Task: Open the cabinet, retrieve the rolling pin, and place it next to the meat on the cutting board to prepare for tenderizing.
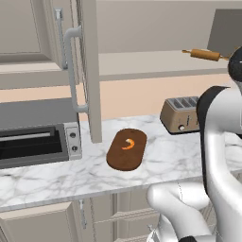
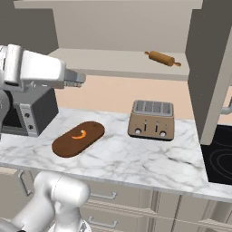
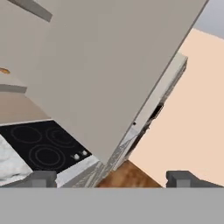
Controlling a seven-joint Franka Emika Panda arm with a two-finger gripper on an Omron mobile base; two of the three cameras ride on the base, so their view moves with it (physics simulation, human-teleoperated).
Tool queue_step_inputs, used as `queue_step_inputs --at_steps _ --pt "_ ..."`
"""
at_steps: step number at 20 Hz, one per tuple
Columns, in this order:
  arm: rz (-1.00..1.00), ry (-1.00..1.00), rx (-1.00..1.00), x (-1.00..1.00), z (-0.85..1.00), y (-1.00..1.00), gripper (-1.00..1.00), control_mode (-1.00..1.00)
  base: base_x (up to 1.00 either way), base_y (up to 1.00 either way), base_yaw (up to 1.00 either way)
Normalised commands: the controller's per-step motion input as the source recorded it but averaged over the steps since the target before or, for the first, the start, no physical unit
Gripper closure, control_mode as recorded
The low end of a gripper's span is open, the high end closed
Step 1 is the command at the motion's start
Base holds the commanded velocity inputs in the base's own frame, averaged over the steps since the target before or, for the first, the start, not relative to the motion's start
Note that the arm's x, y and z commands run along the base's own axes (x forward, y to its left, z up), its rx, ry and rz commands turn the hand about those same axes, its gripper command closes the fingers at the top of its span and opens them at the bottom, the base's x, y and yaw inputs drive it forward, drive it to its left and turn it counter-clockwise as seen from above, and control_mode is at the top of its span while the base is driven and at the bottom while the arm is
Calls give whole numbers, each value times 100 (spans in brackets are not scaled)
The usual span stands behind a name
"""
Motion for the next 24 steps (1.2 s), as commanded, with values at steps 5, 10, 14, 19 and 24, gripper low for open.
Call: queue_step_inputs --at_steps 5,10,14,19,24 --pt "17 -2 16 38 0 0 -100 -100 0 0 0" --pt "17 0 4 50 -8 0 -100 -100 0 0 0" --pt "17 0 0 57 -20 0 -100 -100 0 0 0" --pt "17 0 0 49 -27 0 -100 -100 0 0 0" --pt "15 -1 1 44 -7 0 -100 -100 0 0 0"
